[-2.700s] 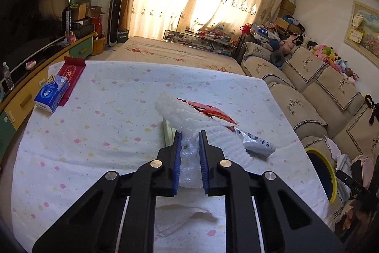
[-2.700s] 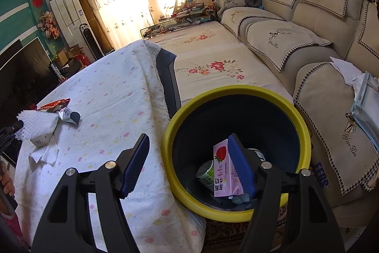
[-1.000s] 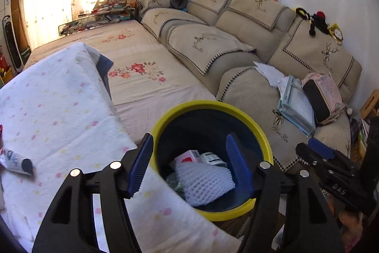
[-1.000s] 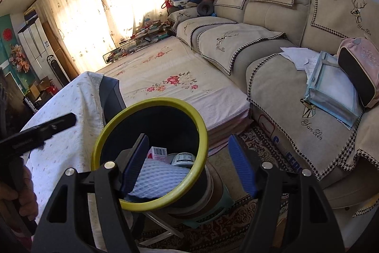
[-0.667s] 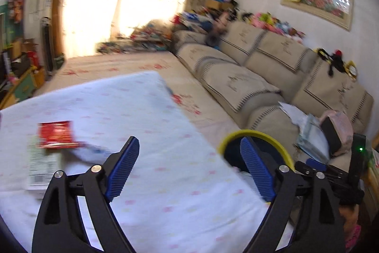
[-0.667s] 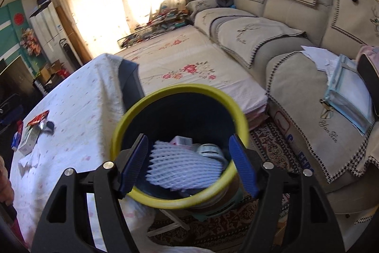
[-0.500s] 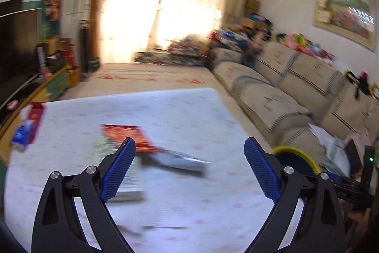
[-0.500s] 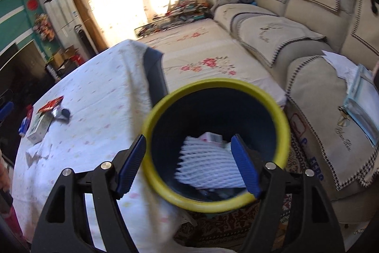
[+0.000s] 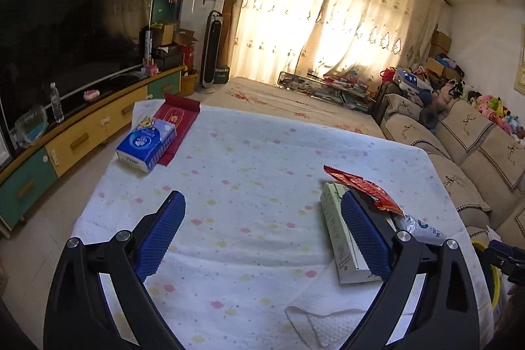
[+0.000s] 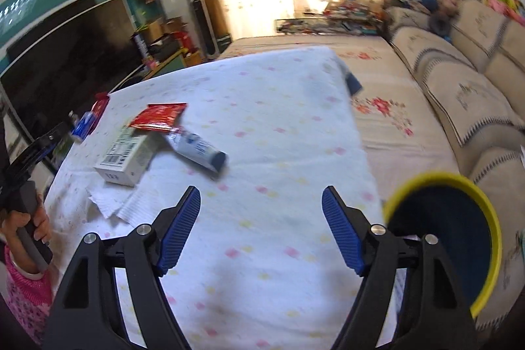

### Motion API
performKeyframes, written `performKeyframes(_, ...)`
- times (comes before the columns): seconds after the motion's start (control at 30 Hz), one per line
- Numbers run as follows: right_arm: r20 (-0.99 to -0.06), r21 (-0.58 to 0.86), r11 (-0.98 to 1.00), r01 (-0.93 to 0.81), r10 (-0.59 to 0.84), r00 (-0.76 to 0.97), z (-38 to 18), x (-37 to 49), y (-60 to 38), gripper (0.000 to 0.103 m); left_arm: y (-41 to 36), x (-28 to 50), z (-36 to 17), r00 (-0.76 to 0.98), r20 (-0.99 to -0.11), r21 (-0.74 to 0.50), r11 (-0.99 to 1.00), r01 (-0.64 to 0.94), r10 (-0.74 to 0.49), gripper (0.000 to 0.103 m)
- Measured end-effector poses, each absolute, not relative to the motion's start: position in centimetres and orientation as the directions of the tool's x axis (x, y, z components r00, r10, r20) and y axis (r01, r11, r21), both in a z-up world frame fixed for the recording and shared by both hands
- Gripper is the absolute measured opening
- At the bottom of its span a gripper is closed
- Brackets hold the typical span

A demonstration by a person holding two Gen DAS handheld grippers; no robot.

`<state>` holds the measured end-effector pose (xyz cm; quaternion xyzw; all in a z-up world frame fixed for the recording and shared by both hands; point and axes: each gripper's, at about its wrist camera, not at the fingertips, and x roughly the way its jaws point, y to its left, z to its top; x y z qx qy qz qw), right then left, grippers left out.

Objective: Collect trash
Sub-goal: 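Grasp the white toothpaste tube with the right gripper, then carry the toothpaste tube over the yellow bin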

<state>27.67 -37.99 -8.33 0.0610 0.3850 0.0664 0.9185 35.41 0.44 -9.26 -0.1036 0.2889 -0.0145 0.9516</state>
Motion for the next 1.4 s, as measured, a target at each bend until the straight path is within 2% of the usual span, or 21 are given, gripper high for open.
performKeyframes(0.27, -0.743, 0.083, 0.963, -0.258, 0.232, 0.627, -9.5, 33.6, -32.4, 0.076, 2.0, 35.9, -10.7, 0.816, -0.570, -0.279, 0.957, -0.082, -0.096, 0.094)
performKeyframes(0.5, -0.777, 0.004, 0.940, -0.342, 0.218, 0.590, -10.8, 37.5, -29.7, 0.076, 0.8, 36.5, -11.7, 0.788, -0.604, -0.263, 0.963, -0.057, -0.118, 0.094)
performKeyframes(0.73, -0.821, 0.002, 0.934, -0.357, 0.205, 0.532, -13.3, 39.4, -29.1, 0.076, -0.8, 35.9, -11.1, 0.810, -0.571, -0.224, 0.975, 0.005, -0.136, 0.095)
performKeyframes(0.8, -0.817, 0.001, 0.934, -0.358, 0.207, 0.538, -13.3, 39.2, -29.1, 0.070, -1.0, 36.1, -11.2, 0.808, -0.574, -0.215, 0.977, 0.007, -0.132, 0.094)
performKeyframes(0.97, -0.817, -0.005, 0.930, -0.367, 0.208, 0.538, -13.0, 38.0, -29.2, 0.032, -1.0, 36.4, -11.4, 0.800, -0.584, -0.224, 0.975, 0.006, -0.139, 0.094)
performKeyframes(1.03, -0.815, -0.008, 0.930, -0.368, 0.207, 0.541, -12.9, 37.1, -29.1, 0.025, -0.9, 36.4, -11.4, 0.802, -0.582, -0.224, 0.974, 0.003, -0.136, 0.094)
performKeyframes(1.4, -0.800, 0.093, 0.942, -0.322, 0.263, 0.539, -12.5, 29.5, -30.7, 0.022, -1.4, 36.3, -11.4, 0.807, -0.573, -0.204, 0.979, 0.027, -0.142, 0.095)
